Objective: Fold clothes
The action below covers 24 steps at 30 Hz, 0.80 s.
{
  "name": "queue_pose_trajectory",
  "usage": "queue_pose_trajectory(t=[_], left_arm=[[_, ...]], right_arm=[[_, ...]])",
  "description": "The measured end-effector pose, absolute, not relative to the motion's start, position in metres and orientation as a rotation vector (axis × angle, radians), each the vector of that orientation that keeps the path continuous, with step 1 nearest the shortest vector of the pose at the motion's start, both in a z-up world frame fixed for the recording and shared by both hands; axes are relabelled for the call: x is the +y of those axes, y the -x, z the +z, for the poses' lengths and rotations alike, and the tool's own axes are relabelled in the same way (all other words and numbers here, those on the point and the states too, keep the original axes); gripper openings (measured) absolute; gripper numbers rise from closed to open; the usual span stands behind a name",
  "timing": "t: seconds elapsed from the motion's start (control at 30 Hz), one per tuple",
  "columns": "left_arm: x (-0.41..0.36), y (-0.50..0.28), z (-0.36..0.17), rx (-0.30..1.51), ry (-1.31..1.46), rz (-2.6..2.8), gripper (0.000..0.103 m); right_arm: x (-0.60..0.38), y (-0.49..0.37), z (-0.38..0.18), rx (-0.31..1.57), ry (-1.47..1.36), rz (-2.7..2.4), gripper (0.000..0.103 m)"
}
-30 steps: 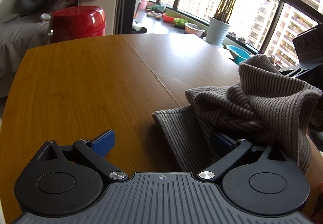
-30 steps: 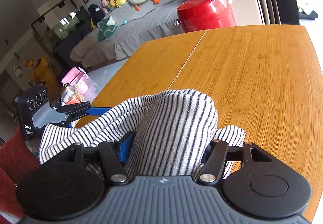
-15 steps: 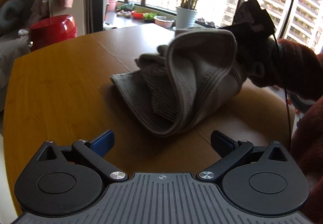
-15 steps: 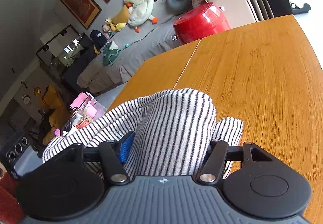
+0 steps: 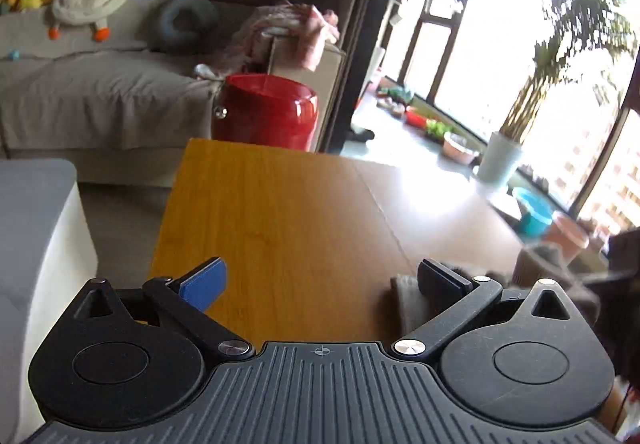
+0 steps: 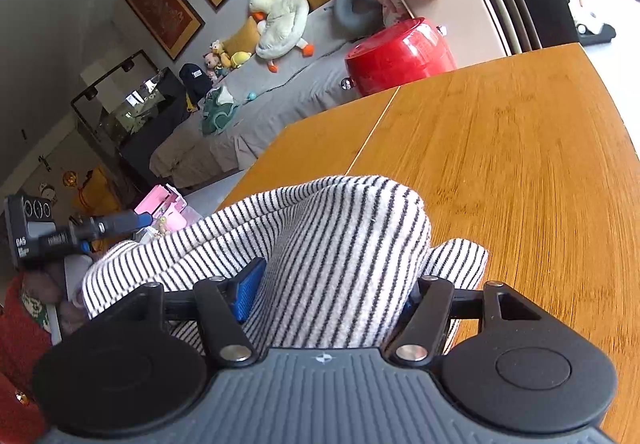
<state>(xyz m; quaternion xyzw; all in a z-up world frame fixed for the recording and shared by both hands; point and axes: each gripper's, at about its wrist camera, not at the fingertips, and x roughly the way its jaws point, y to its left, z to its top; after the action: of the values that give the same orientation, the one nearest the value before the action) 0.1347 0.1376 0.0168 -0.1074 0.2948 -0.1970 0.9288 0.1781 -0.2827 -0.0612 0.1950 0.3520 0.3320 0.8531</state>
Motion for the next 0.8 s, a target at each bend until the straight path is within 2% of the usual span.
queue_pose_trajectory(t=[0.1, 0.2, 0.4, 0.67, 0.8], left_arm=[[0.109, -0.117, 0.02, 0.573, 0.109, -0.639, 0.103], [0.065, -0.092, 0.01, 0.553, -0.115, -0.784, 0.103], [0.007, -0.089, -0.017, 0.522, -0.381, -0.758, 0.103], [0.076, -0.175, -0.006, 0.589, 0.015, -0.3, 0.103], [0.105, -0.173, -0.002, 0.59, 0.103, -0.266, 0.103]], right_arm=[[-0.283, -0.178, -0.062, 0.739, -0.417, 0.697, 0.062], [-0.283, -0.178, -0.063, 0.735, -0.423, 0.695, 0.062], [-0.283, -0.178, -0.063, 0.732, -0.421, 0.694, 0.063], [-0.285, -0.176, -0.065, 0.715, -0.424, 0.692, 0.065], [-0.285, -0.176, -0.066, 0.711, -0.426, 0.691, 0.065]])
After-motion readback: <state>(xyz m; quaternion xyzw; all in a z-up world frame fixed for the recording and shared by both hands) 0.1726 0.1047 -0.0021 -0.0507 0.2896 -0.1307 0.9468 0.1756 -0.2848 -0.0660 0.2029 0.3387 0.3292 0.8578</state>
